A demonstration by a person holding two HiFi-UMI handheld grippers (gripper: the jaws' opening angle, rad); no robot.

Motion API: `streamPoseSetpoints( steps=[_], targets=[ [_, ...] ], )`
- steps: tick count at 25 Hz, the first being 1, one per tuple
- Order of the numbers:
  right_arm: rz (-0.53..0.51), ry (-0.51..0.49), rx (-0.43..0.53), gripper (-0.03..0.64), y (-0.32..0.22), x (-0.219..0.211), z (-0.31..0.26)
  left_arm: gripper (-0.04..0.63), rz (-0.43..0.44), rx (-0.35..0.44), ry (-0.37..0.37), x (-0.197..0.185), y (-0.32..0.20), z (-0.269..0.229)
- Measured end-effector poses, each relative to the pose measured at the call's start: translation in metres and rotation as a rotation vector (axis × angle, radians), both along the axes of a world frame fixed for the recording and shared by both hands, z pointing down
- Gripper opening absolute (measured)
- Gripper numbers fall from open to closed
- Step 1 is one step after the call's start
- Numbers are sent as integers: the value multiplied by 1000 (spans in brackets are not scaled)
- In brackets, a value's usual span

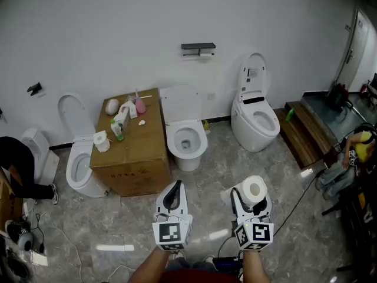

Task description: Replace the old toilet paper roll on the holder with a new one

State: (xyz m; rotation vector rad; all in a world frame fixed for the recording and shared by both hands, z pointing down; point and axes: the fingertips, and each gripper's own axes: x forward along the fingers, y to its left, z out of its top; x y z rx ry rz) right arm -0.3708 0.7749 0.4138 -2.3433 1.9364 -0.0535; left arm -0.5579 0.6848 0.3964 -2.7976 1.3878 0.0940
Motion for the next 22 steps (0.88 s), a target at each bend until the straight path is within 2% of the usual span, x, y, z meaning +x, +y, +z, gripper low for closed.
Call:
streamPoseSetpoints(
  steps=[11, 22],
  targets=[
    [-1, 6, 1, 373, 0, 16, 0, 17, -4, 1, -7, 22, 1, 0],
    [-25, 13, 9, 373, 8, 58, 2, 17, -2, 14, -28, 75, 13, 4]
  ],
)
